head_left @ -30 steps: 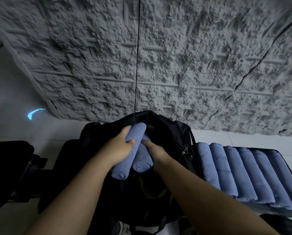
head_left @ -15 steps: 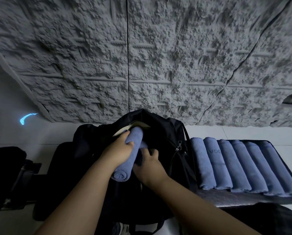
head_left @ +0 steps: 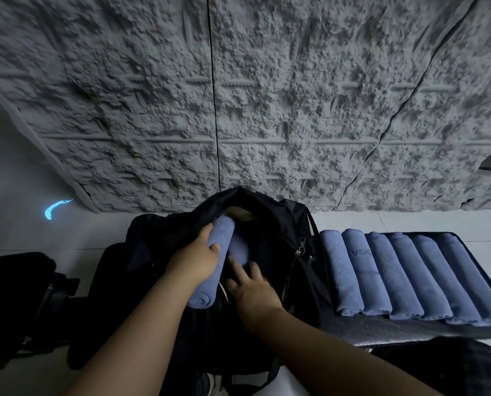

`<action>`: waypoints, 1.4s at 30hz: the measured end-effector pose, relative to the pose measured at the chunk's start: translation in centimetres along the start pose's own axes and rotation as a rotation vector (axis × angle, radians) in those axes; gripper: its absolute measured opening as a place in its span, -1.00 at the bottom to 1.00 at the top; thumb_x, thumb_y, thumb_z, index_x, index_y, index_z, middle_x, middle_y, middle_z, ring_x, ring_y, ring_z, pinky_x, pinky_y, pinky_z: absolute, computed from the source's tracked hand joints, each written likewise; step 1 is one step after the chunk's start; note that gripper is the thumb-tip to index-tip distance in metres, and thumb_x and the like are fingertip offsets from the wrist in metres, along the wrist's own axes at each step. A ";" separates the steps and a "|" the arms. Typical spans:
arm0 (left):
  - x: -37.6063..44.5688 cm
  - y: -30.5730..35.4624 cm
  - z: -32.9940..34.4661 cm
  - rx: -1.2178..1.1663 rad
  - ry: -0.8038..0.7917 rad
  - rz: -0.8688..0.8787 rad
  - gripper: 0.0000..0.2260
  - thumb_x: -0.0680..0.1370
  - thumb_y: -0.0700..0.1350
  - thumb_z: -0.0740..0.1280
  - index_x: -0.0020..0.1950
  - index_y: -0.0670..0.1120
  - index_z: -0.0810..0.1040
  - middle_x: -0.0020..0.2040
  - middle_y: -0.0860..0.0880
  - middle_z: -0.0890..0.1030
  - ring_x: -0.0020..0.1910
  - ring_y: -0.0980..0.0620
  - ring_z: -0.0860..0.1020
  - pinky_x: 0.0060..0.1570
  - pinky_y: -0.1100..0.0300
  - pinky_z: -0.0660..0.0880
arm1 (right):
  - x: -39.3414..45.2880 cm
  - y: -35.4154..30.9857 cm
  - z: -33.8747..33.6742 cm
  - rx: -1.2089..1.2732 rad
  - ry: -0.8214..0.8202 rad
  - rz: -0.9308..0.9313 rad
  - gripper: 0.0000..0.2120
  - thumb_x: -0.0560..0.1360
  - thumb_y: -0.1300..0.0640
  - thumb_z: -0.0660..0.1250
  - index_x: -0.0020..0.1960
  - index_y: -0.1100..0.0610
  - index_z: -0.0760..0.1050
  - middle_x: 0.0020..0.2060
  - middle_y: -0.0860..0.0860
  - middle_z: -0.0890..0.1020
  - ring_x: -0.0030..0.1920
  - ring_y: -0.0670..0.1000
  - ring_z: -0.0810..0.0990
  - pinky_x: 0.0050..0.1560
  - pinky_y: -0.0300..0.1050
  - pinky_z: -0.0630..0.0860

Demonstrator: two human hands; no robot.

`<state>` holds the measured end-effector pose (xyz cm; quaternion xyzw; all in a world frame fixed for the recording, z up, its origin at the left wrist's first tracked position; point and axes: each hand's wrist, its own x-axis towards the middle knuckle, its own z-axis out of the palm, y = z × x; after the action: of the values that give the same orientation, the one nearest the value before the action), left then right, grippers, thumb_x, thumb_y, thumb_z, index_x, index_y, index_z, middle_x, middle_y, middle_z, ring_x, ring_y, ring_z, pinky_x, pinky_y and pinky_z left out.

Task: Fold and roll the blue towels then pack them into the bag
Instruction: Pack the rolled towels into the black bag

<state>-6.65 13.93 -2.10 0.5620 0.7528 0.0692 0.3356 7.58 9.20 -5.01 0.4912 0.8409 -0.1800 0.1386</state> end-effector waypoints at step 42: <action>-2.8 -5.2 -0.9 0.411 0.064 0.106 -0.77 0.55 0.11 0.20 0.17 0.09 0.35 0.18 0.12 0.47 0.13 0.07 0.45 -0.09 0.21 0.33 | 4.6 -3.2 -3.0 0.633 -0.062 0.310 -0.49 0.58 0.05 0.15 0.46 0.18 0.10 0.38 0.31 0.17 0.28 0.31 0.40 0.21 0.04 0.39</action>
<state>-10.96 9.79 -2.71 0.6551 0.7306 -0.0505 0.1858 2.35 12.65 -3.64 0.6258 0.6543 -0.4234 0.0304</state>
